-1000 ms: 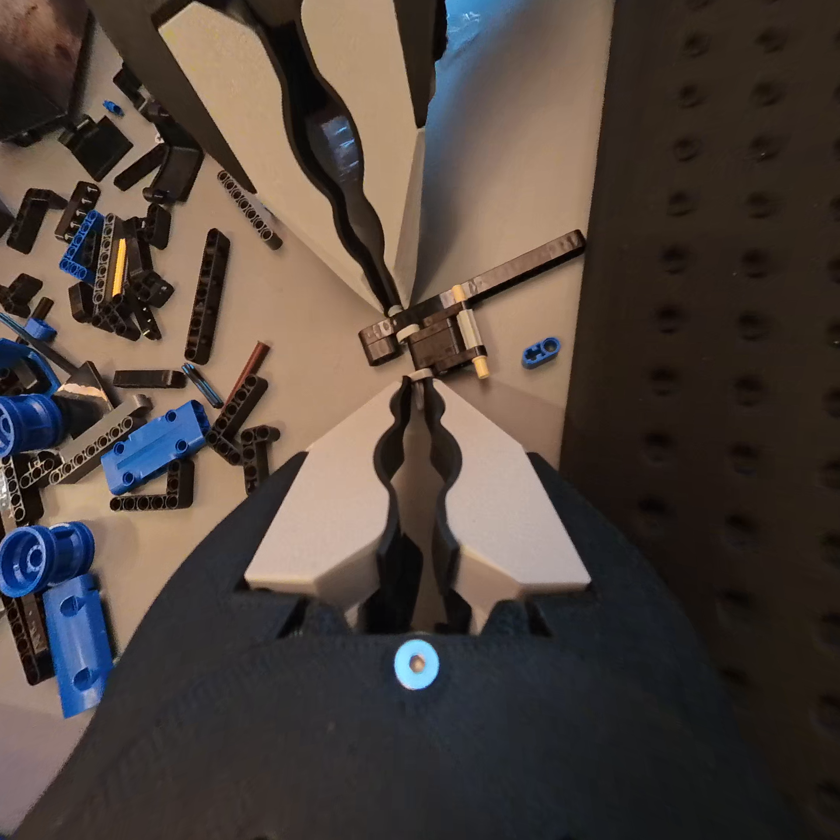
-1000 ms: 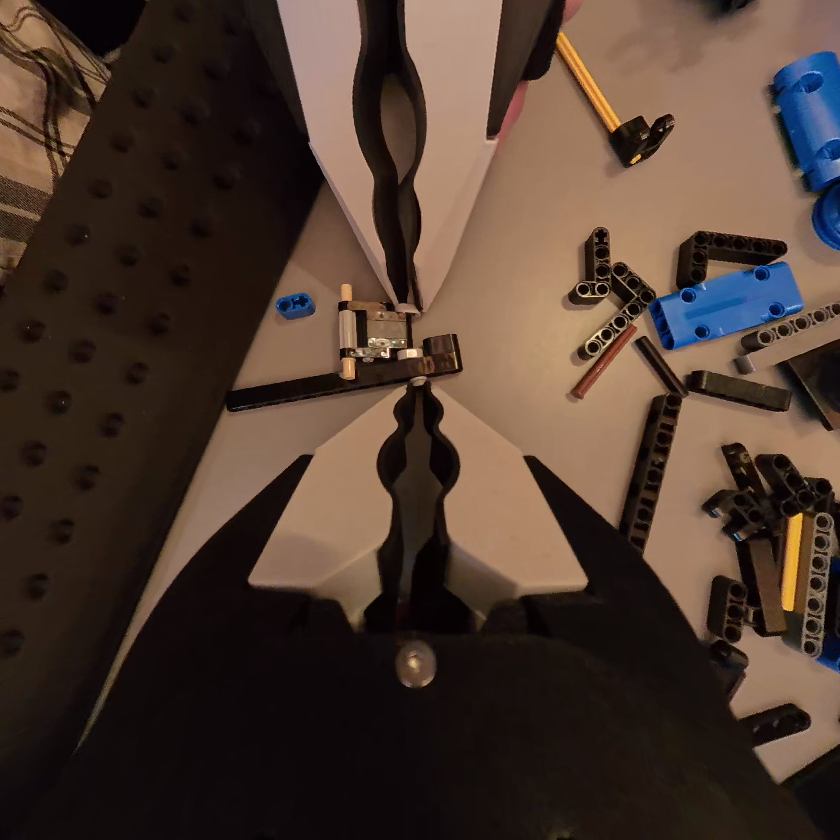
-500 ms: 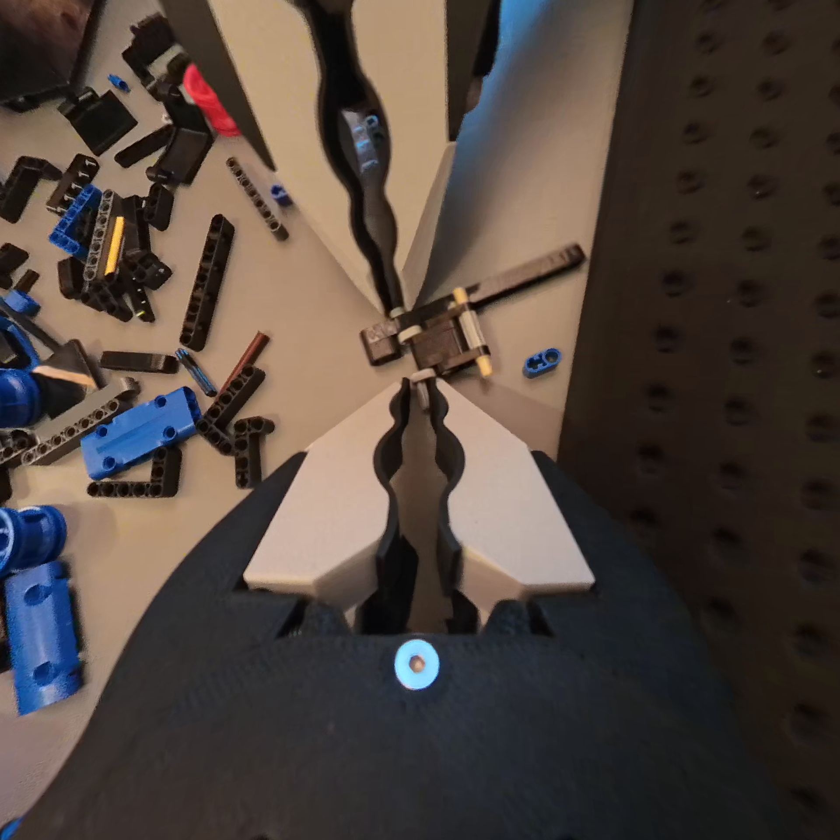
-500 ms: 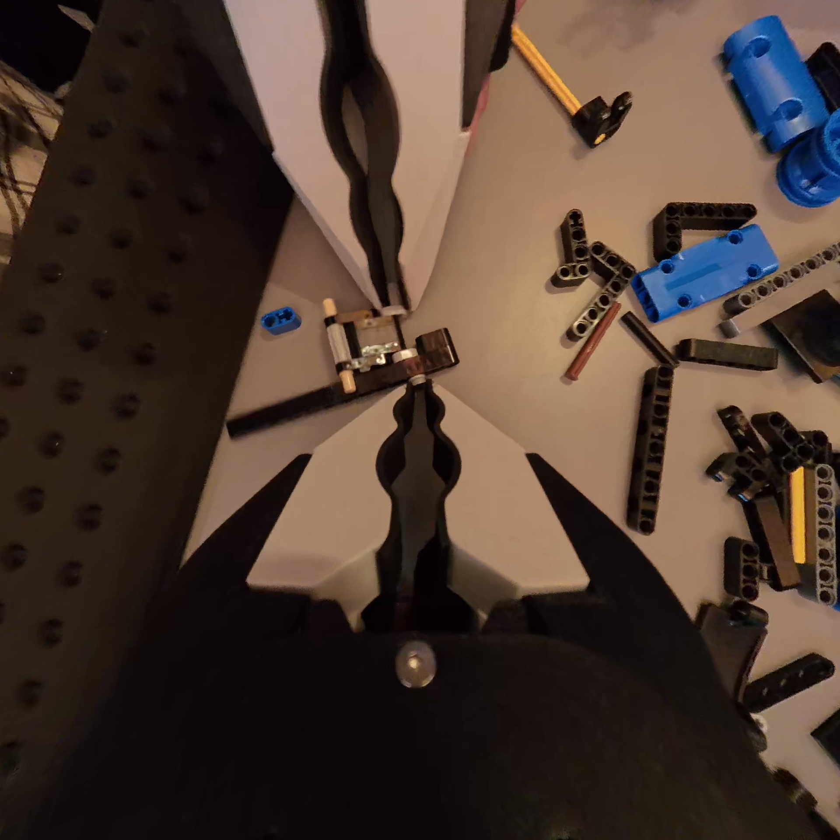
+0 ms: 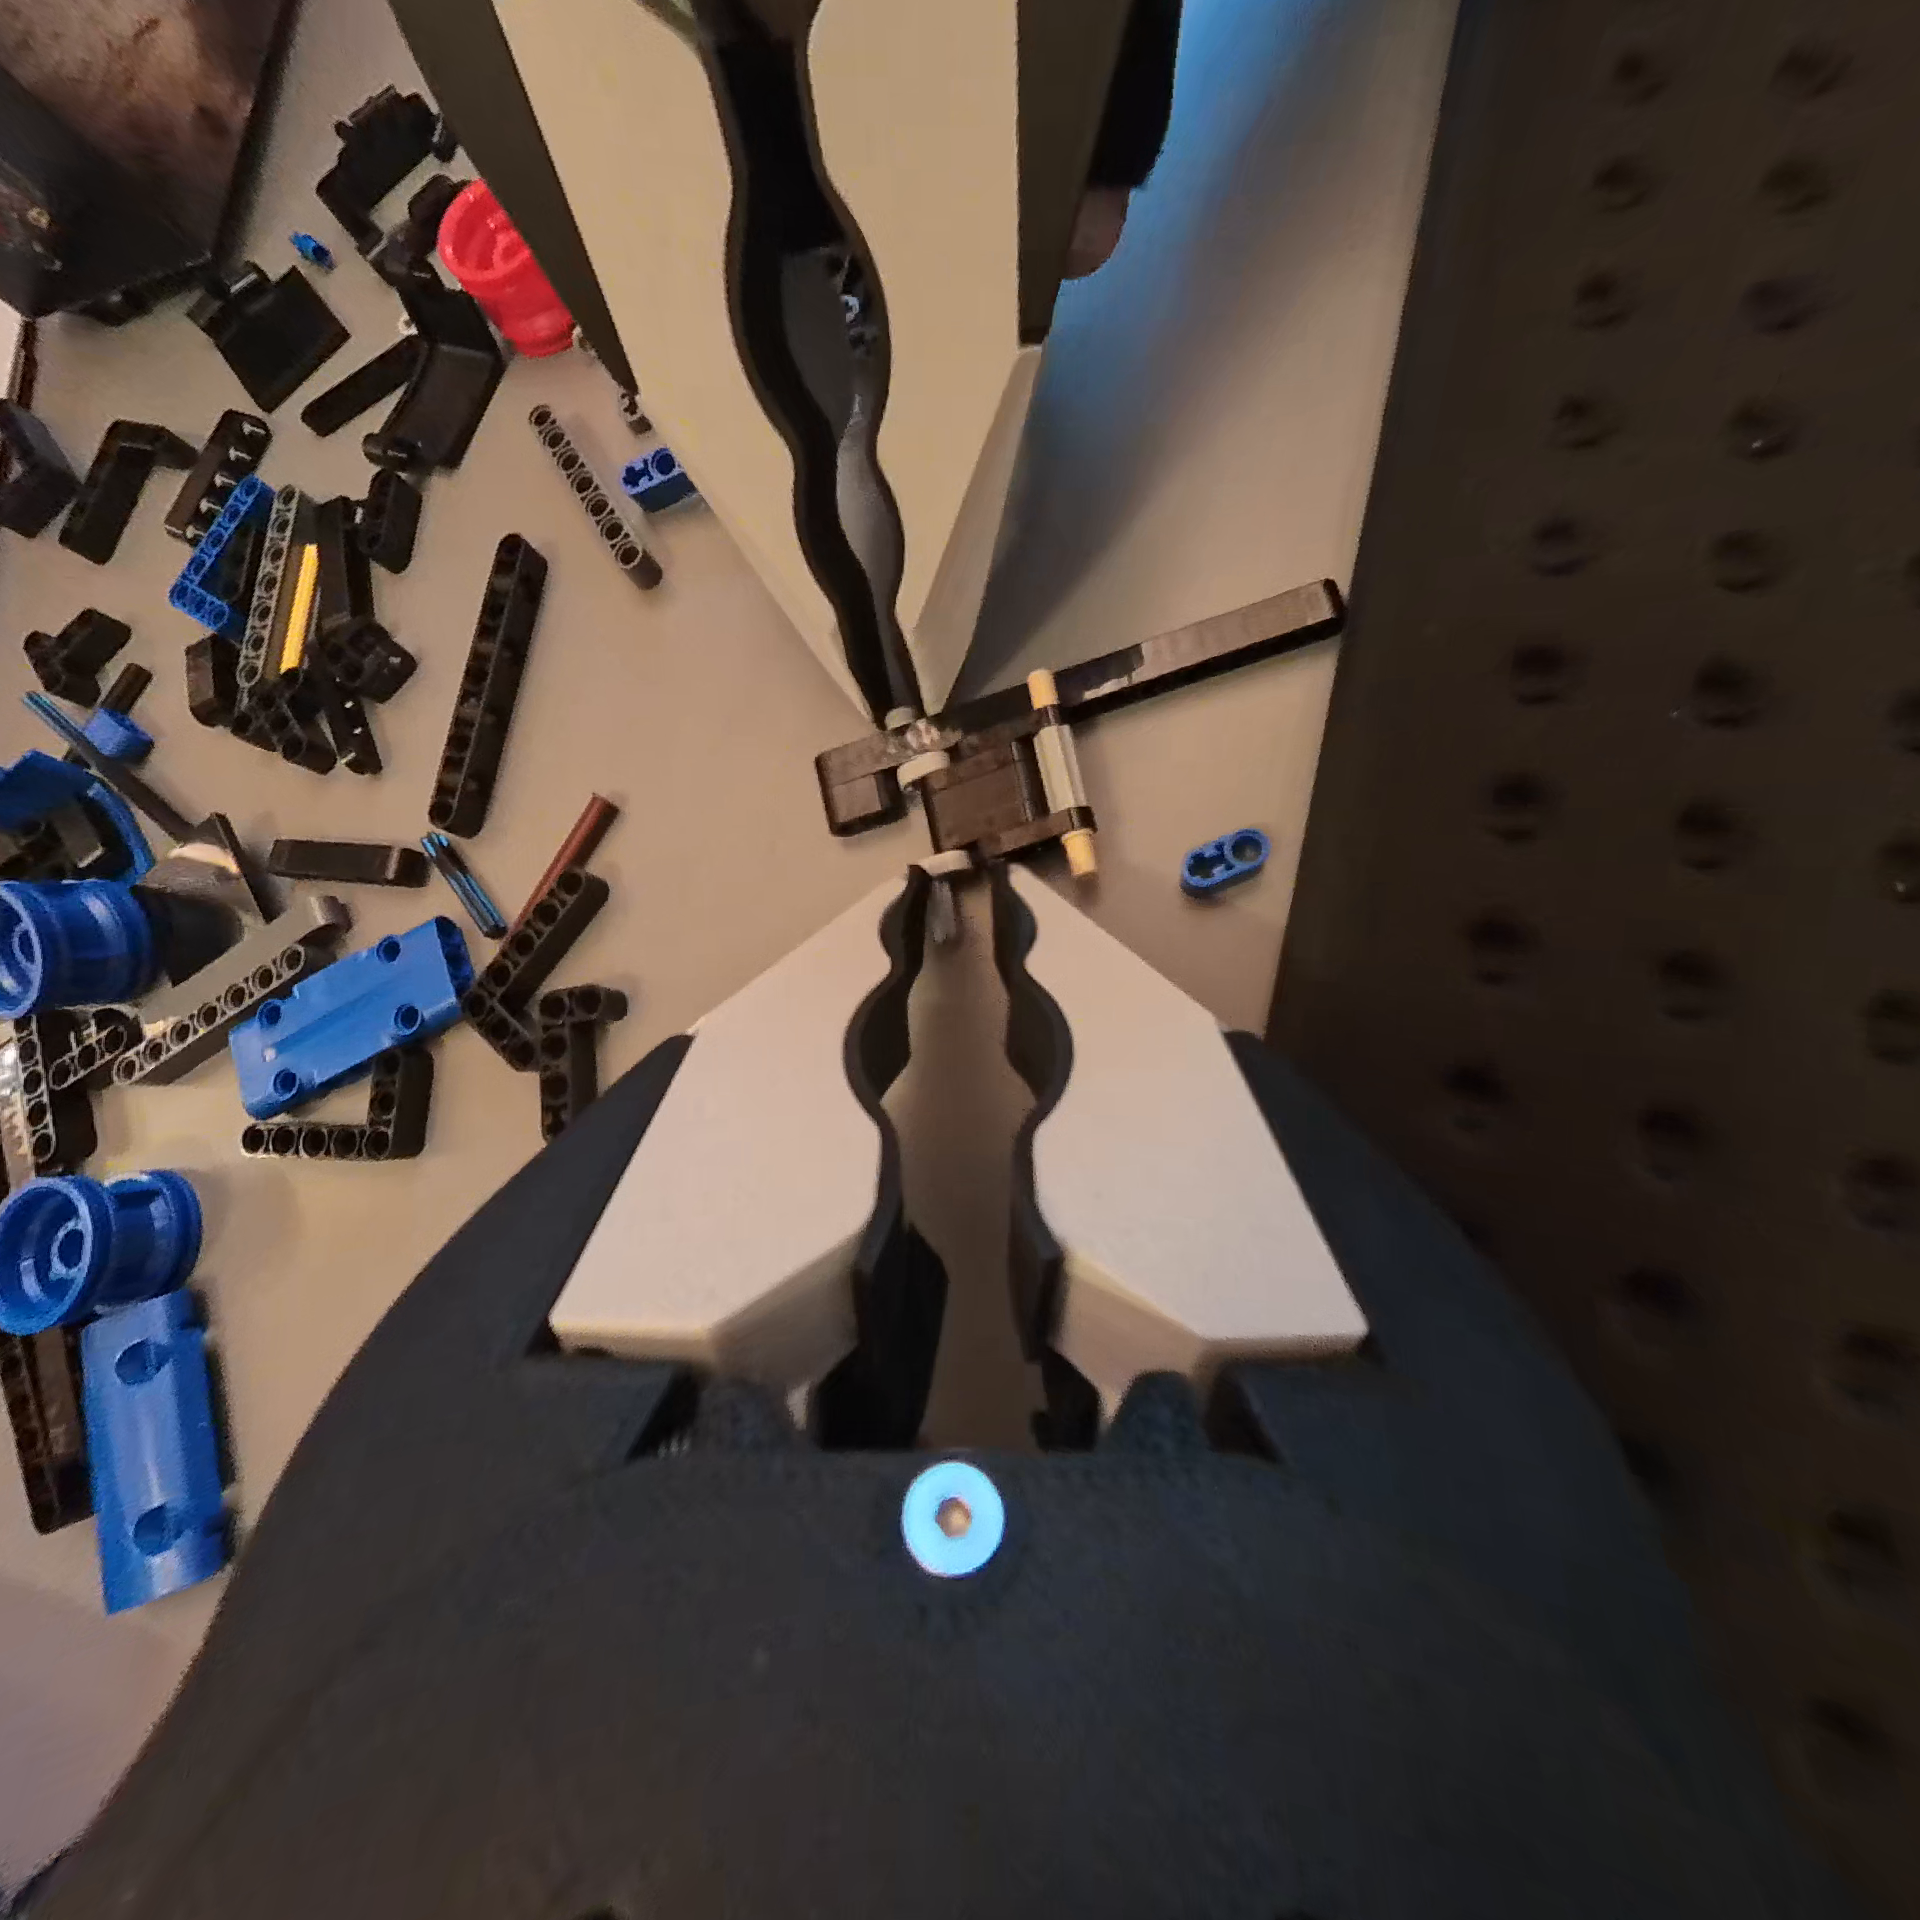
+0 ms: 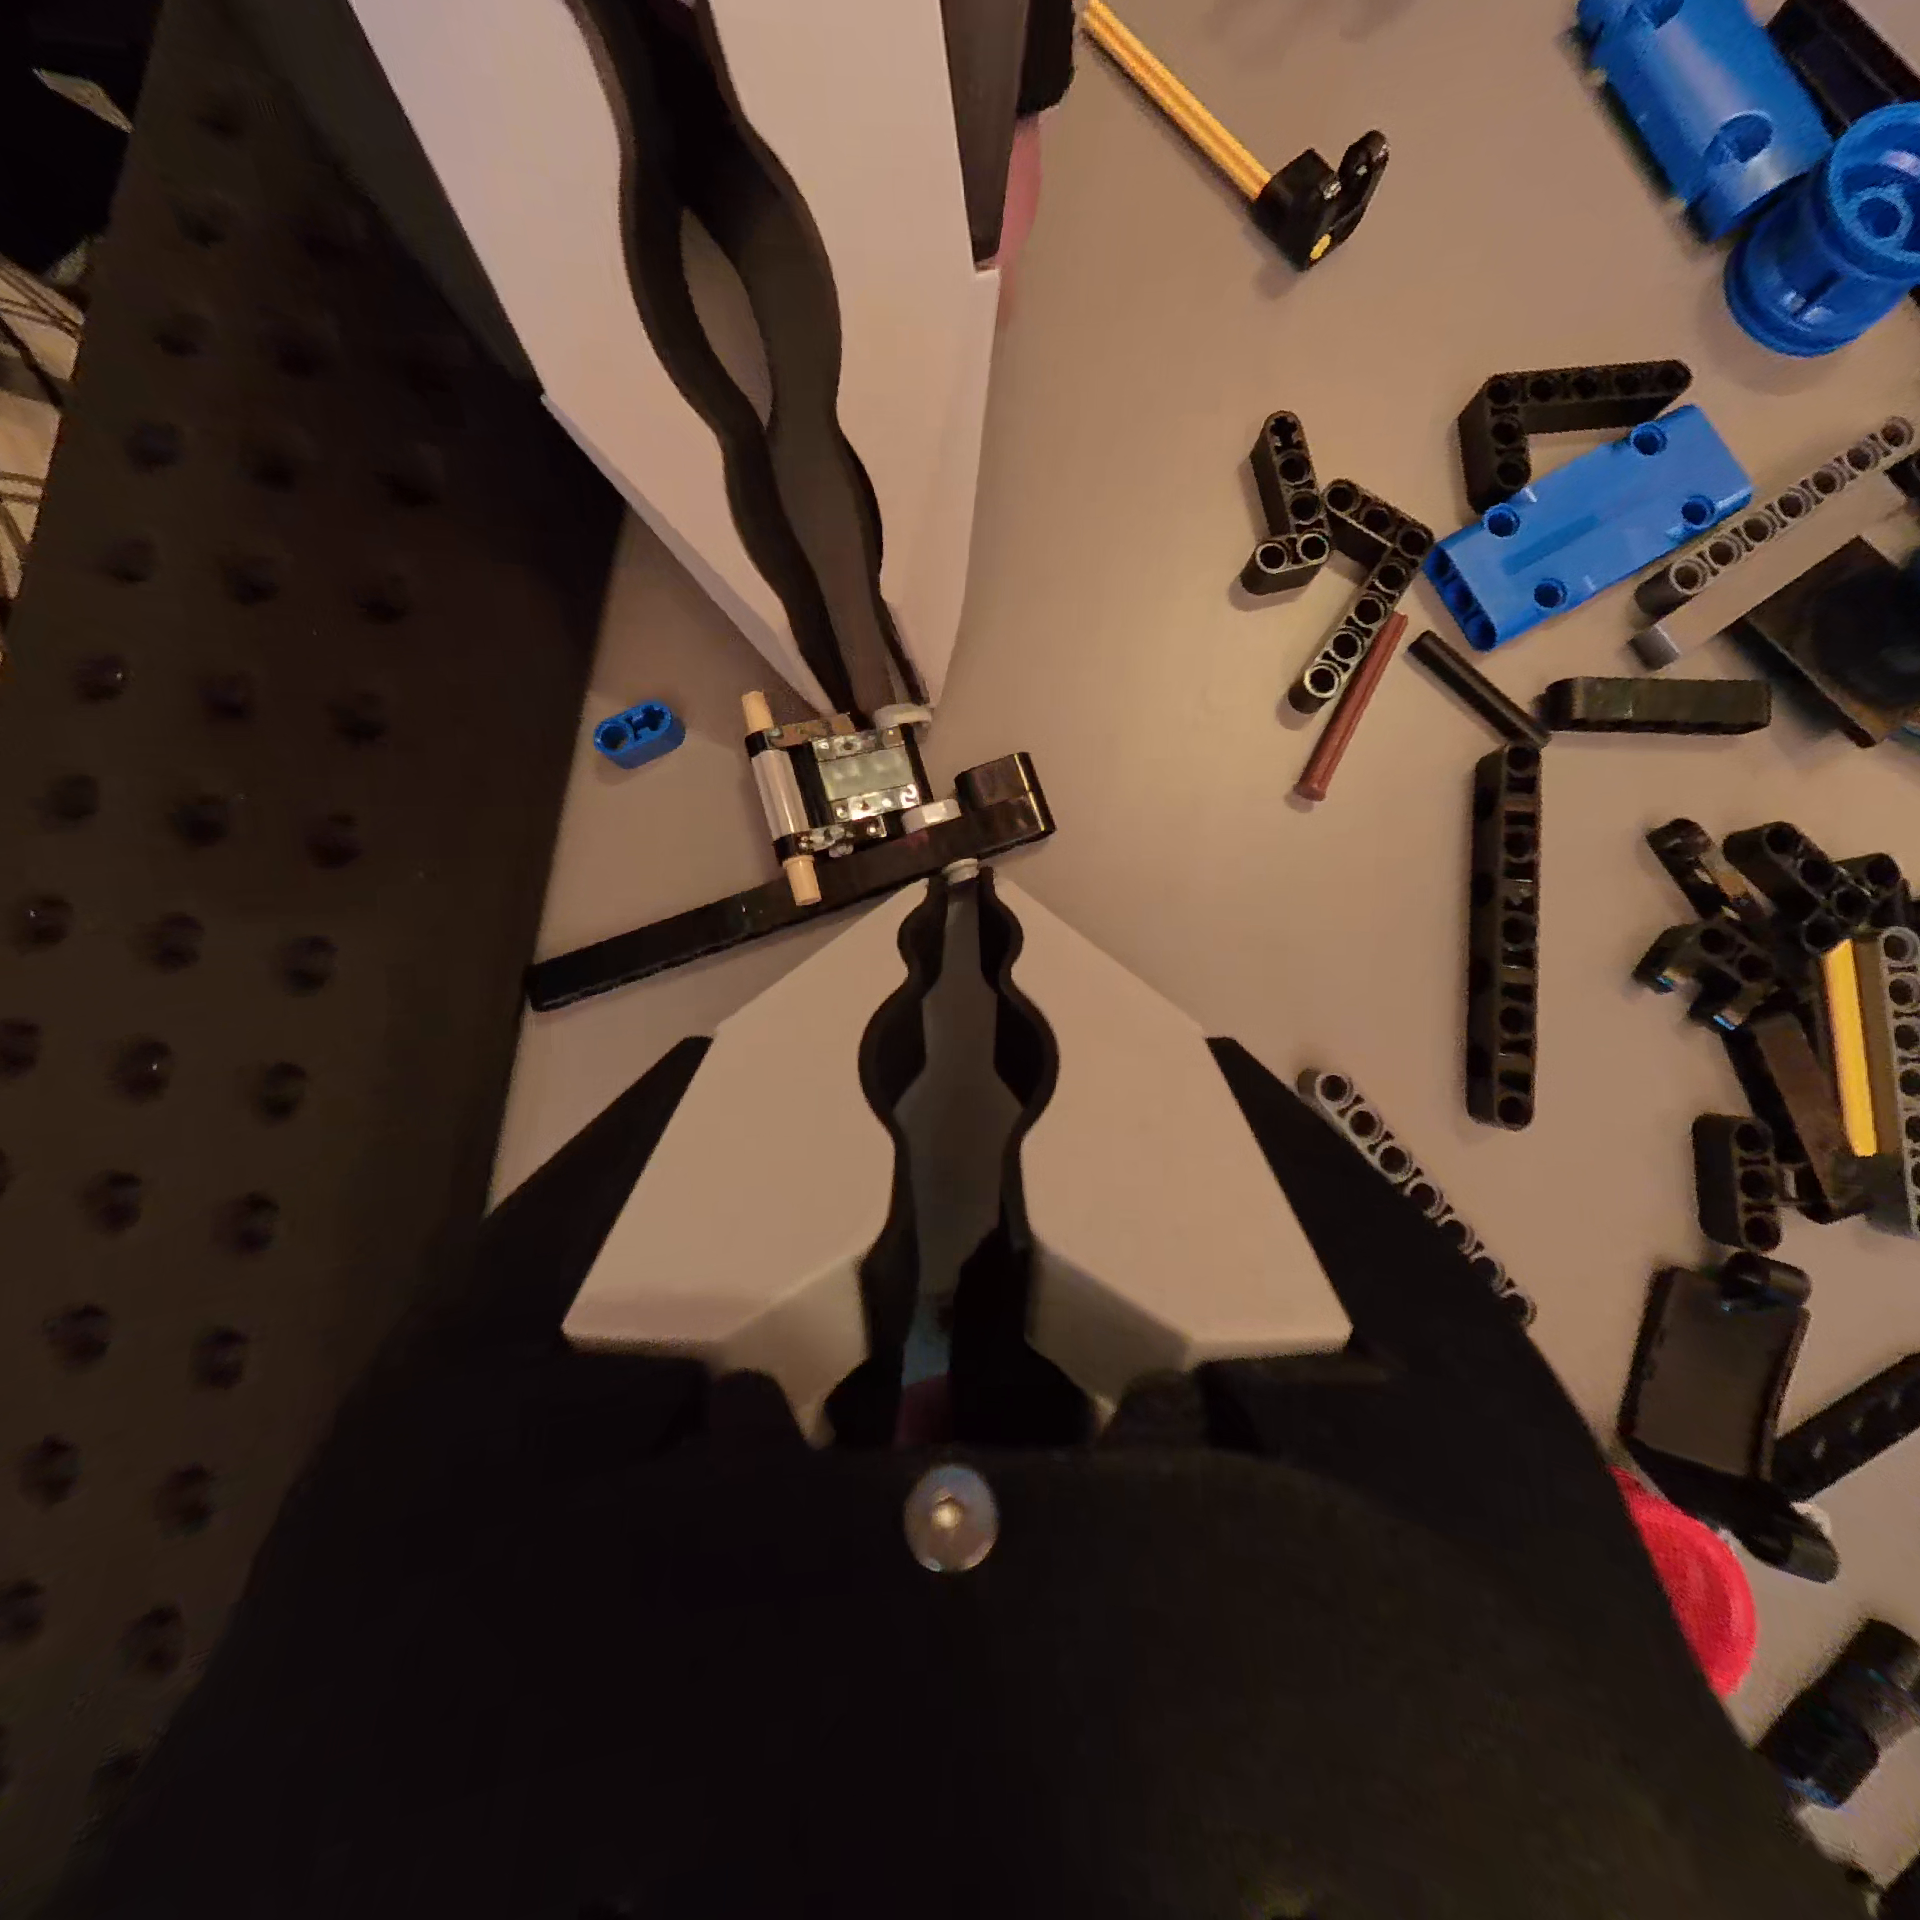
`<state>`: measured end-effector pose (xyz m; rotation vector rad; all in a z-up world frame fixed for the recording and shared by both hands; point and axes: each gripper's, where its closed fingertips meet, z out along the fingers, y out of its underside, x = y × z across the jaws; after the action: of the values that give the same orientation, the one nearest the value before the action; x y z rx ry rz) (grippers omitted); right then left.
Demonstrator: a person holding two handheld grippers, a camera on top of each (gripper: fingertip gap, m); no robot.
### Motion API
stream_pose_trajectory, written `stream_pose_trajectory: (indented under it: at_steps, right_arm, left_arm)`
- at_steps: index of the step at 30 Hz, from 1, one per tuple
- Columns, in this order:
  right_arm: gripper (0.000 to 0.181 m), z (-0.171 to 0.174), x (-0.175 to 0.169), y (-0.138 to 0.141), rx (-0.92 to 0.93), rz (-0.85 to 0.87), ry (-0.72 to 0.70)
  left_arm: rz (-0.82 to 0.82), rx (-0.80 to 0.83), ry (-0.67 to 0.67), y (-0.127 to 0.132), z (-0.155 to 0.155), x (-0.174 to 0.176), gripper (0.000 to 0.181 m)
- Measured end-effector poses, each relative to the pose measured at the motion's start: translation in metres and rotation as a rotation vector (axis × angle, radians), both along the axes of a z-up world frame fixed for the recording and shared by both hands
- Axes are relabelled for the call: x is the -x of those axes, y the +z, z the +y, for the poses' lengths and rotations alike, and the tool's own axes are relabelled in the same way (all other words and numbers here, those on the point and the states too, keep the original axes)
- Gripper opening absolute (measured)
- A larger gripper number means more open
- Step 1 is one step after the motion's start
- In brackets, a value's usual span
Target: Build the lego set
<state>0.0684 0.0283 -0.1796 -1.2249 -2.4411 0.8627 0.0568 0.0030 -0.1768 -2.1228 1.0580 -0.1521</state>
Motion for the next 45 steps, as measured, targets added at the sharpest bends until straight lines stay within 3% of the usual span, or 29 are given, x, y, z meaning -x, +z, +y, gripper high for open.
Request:
stream_pose_trajectory:
  at_steps: [7,15,27,40,45]
  right_arm:
    - [0.004,0.001,0.001,0.000,-0.008,-0.003,-0.027]
    - [0.009,-0.003,-0.014,0.008,0.009,0.003,-0.005]
    - [0.000,-0.007,-0.014,0.000,0.010,-0.003,-0.015]
    - [0.000,-0.004,-0.016,0.003,0.013,0.013,-0.038]
    - [0.011,-0.002,-0.019,0.011,-0.034,0.028,-0.050]
  left_arm:
    - [0.023,-0.002,0.024,0.000,-0.001,-0.002,0.008]
    - [0.007,-0.023,-0.005,0.002,-0.002,-0.004,0.025]
    - [-0.002,-0.005,-0.014,0.000,-0.002,-0.013,0.018]
    - [-0.244,0.094,0.073,0.009,-0.001,-0.003,0.021]
    - [-0.142,0.087,0.098,0.003,-0.003,0.008,0.031]
